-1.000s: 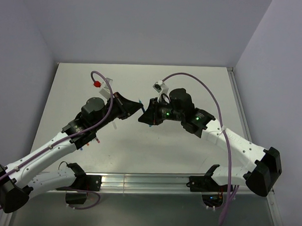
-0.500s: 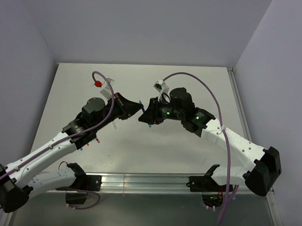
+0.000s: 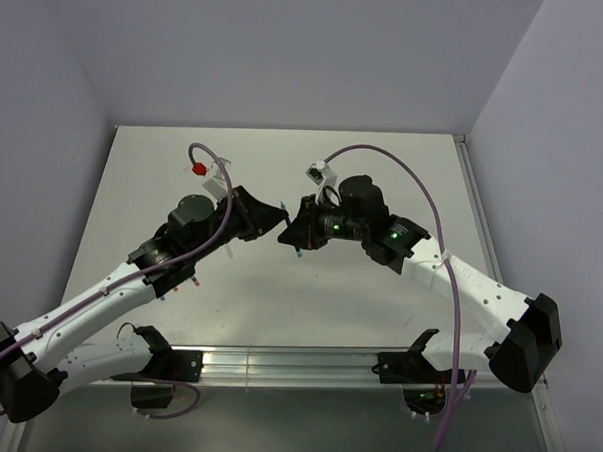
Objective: Insert the pens into the pen caps
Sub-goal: Pick up the pen from the center of the board, then insert the pen cap onto the pen.
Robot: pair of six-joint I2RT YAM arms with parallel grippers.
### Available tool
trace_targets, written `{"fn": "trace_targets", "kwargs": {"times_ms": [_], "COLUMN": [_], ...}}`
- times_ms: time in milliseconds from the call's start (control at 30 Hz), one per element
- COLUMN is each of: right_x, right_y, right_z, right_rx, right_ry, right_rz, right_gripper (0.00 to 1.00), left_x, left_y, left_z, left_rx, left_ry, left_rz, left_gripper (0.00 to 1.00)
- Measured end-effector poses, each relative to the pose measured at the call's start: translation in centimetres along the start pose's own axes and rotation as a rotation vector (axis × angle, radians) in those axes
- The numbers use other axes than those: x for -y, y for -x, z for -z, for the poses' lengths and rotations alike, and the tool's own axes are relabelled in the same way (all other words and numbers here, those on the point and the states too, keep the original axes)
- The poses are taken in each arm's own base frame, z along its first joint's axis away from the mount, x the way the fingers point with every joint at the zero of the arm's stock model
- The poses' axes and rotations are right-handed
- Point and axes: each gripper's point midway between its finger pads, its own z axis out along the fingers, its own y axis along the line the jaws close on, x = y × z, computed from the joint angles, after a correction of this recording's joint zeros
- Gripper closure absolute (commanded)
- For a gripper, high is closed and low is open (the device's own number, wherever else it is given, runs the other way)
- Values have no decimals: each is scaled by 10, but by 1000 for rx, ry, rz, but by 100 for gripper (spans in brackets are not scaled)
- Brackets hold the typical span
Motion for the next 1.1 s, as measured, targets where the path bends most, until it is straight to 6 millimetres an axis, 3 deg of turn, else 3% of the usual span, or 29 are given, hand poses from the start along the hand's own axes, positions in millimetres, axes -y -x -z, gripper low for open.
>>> {"fn": "trace_targets", "kwargs": {"times_ms": [33, 67, 167, 200, 267, 300, 333, 567, 800, 867, 967, 1100], "right_x": [0, 3, 14, 16, 21, 22, 24, 43, 52, 56, 61, 67], "right_y": [0, 0, 4, 4, 5, 5, 6, 6, 3, 0, -2, -3], "right_z": [0, 0, 1, 2, 3, 3, 4, 10, 7, 5, 4, 2], "right_rx": [-1, 3, 18, 19, 22, 22, 22, 13, -6, -18, -27, -33], "right_ry": [-2, -16, -58, -68, -85, -89, -95, -147, -166, -176, -189, -205], "right_rz": [2, 1, -3, -2, 2, 4, 7, 16, 21, 19, 17, 10], "right_gripper": [100, 100, 100, 100, 100, 100, 100, 100, 100, 100, 100, 100], "left_x": [-1, -4, -9, -10, -14, -16, -21, -81, -167, -194, -234, -280], "left_y": [0, -2, -1, 2, 10, 13, 17, 27, 47, 50, 40, 15], "left_z": [0, 1, 10, 14, 23, 27, 32, 53, 60, 58, 53, 50], "left_rx": [-1, -4, 4, 17, 56, 73, 94, 173, 210, 197, 130, 11], "left_ry": [5, 16, 48, 58, 88, 106, 130, 416, 728, 812, 929, 1066], "left_rz": [-3, -9, -13, -15, -24, -23, -29, -38, 14, 32, 51, 72], "left_gripper": [61, 55, 45, 27, 16, 3, 0, 0, 42, 47, 55, 51]}}
